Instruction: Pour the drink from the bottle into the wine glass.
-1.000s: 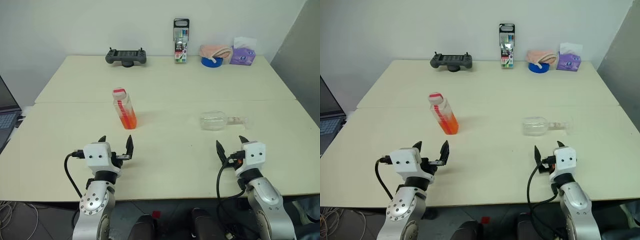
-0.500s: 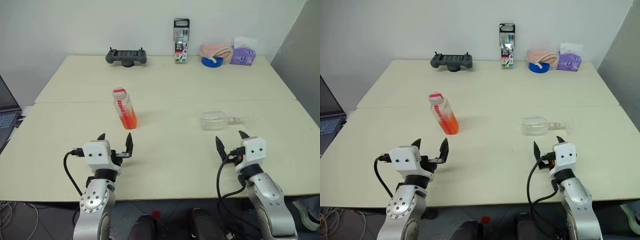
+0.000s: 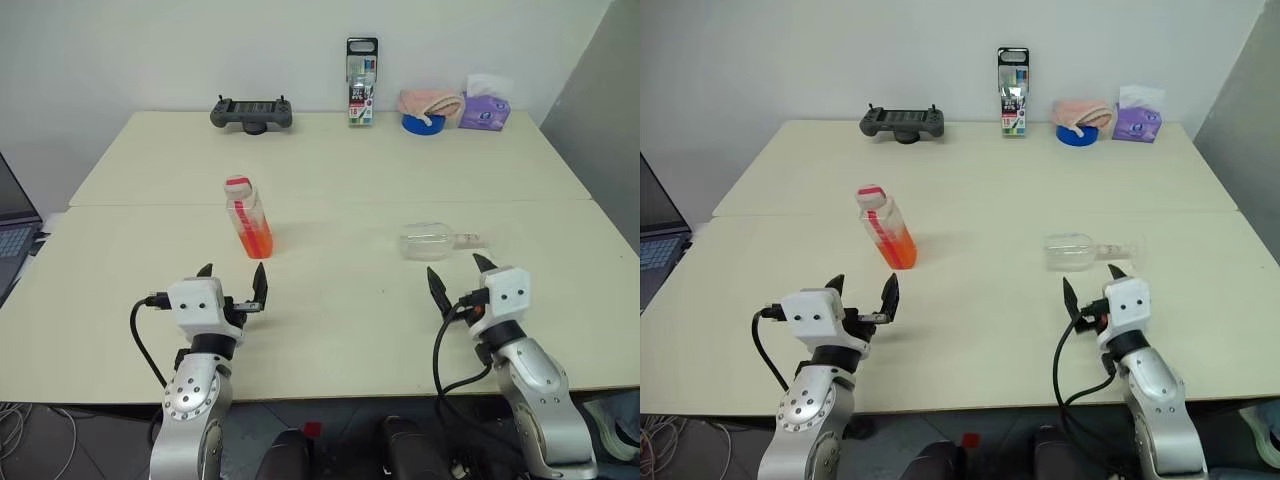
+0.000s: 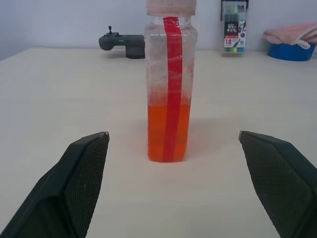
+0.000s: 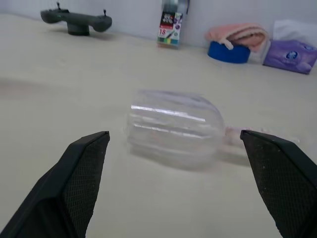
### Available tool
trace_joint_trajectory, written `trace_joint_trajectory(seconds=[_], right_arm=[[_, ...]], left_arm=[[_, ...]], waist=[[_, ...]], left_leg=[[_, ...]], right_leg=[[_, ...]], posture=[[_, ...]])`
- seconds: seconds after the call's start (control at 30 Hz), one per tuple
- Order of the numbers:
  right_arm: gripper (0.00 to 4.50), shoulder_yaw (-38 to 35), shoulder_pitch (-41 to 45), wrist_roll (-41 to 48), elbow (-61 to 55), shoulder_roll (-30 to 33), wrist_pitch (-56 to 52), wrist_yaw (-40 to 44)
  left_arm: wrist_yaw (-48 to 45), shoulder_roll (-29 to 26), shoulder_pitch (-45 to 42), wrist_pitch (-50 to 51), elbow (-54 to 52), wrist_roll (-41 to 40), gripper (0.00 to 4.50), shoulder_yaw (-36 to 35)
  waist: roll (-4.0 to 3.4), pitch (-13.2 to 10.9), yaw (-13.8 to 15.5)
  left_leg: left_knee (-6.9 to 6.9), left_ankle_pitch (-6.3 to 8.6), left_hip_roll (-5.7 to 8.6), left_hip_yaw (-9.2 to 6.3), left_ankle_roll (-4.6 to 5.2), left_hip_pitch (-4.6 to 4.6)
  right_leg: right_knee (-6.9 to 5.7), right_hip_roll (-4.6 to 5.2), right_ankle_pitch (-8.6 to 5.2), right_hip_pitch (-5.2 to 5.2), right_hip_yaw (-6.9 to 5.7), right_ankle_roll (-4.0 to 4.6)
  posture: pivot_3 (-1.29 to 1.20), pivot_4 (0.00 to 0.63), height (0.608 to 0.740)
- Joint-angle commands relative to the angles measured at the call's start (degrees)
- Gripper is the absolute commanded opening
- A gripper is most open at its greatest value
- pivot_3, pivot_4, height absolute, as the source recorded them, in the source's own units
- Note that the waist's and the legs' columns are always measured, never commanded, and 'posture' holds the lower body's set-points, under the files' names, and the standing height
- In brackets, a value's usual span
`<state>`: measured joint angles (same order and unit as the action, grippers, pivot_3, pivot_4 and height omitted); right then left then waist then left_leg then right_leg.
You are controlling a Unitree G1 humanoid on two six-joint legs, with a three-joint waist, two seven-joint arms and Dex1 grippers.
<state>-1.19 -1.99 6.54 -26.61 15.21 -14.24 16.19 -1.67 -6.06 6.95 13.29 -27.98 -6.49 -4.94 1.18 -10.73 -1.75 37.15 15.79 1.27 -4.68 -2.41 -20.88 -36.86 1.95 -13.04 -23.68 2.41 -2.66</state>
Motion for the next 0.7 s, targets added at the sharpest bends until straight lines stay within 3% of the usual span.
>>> trace_joint_trajectory(seconds=[0.03, 0.3, 0.7], right_arm=[[4.50, 3.36, 6.20, 4.38, -2.48, 4.45, -5.28, 8.36], [4.50, 3.13, 25.08, 16.08, 3.33, 11.28, -18.08, 20.71], [4.50, 5.53, 30.01, 13.79, 10.71, 9.57, -13.14, 22.50]], left_arm=[[1.04, -1.10, -4.16, -0.55, 1.55, 2.25, 4.49, -0.68], [3.01, -1.49, -14.33, -1.87, 9.21, 4.01, 4.49, -1.96], [1.51, -3.27, -25.85, -5.48, 20.98, 3.71, 4.49, -3.10]], waist=[[0.01, 0.00, -0.01], [0.10, -0.03, 0.03], [0.13, -0.01, 0.17]], left_leg=[[0.01, 0.00, 0.01, -0.01, 0.00, 0.00], [0.02, 0.00, 0.02, -0.08, 0.01, 0.01], [-0.02, 0.00, 0.06, -0.11, 0.01, 0.00]], right_leg=[[0.00, 0.00, 0.01, 0.02, -0.01, 0.00], [0.03, 0.00, 0.04, 0.08, -0.07, -0.01], [0.02, 0.07, 0.10, 0.07, -0.11, 0.04]], posture=[[0.00, 0.150, 0.740], [0.00, 0.150, 0.740], [0.00, 0.150, 0.740]])
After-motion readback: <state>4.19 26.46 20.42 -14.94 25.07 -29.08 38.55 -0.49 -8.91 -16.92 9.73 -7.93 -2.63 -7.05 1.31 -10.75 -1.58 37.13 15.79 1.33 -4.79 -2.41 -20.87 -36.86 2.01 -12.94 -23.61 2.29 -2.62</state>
